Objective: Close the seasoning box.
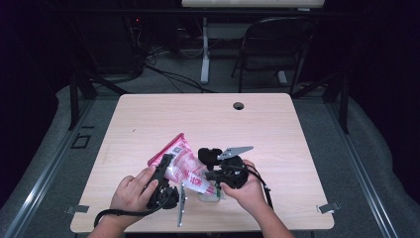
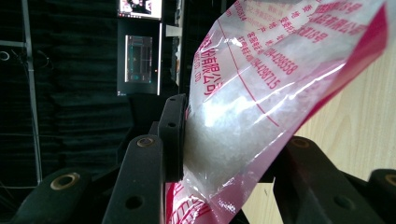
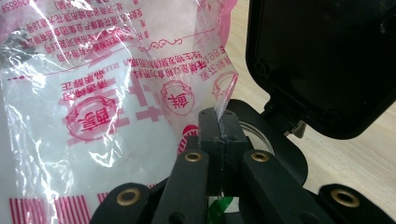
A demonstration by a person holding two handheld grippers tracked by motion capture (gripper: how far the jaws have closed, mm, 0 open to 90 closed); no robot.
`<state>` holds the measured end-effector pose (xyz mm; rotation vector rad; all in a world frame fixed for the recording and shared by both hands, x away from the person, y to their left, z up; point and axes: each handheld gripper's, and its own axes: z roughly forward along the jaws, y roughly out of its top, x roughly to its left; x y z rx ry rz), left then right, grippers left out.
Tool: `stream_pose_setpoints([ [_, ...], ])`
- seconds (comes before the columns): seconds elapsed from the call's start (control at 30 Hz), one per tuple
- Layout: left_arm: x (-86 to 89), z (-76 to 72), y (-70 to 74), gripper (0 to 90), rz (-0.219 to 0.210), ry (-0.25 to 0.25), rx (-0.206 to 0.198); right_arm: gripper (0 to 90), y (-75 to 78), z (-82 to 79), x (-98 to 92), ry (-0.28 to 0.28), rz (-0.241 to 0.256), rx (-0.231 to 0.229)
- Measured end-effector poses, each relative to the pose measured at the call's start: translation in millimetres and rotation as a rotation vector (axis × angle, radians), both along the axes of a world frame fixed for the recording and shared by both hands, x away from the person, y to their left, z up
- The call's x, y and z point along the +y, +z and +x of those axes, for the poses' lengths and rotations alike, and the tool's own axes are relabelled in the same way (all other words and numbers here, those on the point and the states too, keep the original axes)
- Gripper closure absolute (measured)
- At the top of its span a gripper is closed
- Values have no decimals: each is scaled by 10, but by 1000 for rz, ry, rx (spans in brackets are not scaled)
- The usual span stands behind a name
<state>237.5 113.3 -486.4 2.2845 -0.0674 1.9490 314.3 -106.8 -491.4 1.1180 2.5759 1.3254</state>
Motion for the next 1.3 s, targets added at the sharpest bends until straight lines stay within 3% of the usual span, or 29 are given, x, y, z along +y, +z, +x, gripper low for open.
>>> stream_pose_setpoints([
  [1.3,-23,-11,23,648,5,-14,0,900,-2,-9,3,-1,-3,-1],
])
